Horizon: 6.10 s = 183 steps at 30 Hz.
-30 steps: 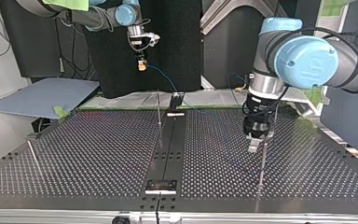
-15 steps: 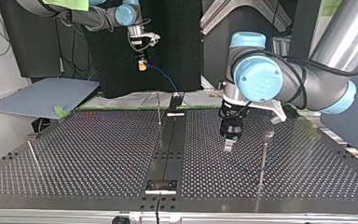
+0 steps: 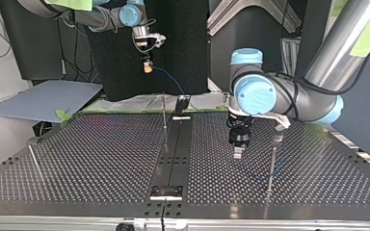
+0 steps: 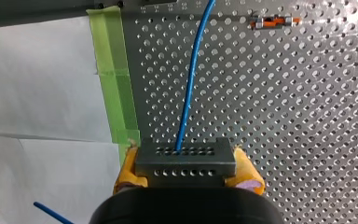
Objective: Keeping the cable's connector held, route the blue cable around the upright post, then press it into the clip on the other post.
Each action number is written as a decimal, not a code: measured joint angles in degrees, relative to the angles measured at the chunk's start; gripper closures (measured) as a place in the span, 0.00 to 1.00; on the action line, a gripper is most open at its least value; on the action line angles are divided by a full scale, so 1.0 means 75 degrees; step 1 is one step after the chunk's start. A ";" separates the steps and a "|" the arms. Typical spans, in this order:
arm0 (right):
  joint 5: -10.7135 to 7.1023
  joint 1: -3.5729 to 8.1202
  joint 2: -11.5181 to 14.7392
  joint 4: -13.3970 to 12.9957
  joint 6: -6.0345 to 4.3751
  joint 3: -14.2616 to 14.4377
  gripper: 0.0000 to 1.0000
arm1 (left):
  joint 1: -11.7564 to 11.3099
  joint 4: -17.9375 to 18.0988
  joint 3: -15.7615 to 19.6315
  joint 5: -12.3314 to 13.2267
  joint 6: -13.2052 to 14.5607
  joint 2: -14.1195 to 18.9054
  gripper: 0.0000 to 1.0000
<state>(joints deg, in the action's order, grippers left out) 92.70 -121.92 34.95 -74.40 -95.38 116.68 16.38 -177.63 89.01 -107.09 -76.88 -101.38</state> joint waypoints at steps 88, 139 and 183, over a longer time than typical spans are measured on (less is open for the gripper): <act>-0.0008 -0.0065 -0.0009 0.0005 -0.0021 0.0001 1.00 | 0.0359 0.0168 -0.0994 -0.2359 0.1936 -0.3161 0.02; -0.0527 -0.0179 -0.0005 -0.0248 -0.0003 0.0001 1.00 | 0.1282 0.0012 -0.0993 -0.0211 0.0406 -0.4709 0.02; -0.0320 -0.0004 0.0003 0.0230 0.0037 -0.0001 1.00 | 0.2415 -0.0682 -0.0993 0.1288 -0.0157 -0.5530 0.02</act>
<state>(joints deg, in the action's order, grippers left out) 90.30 -121.95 34.97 -72.68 -95.11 116.68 34.49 -182.75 81.56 -97.43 -78.06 -142.86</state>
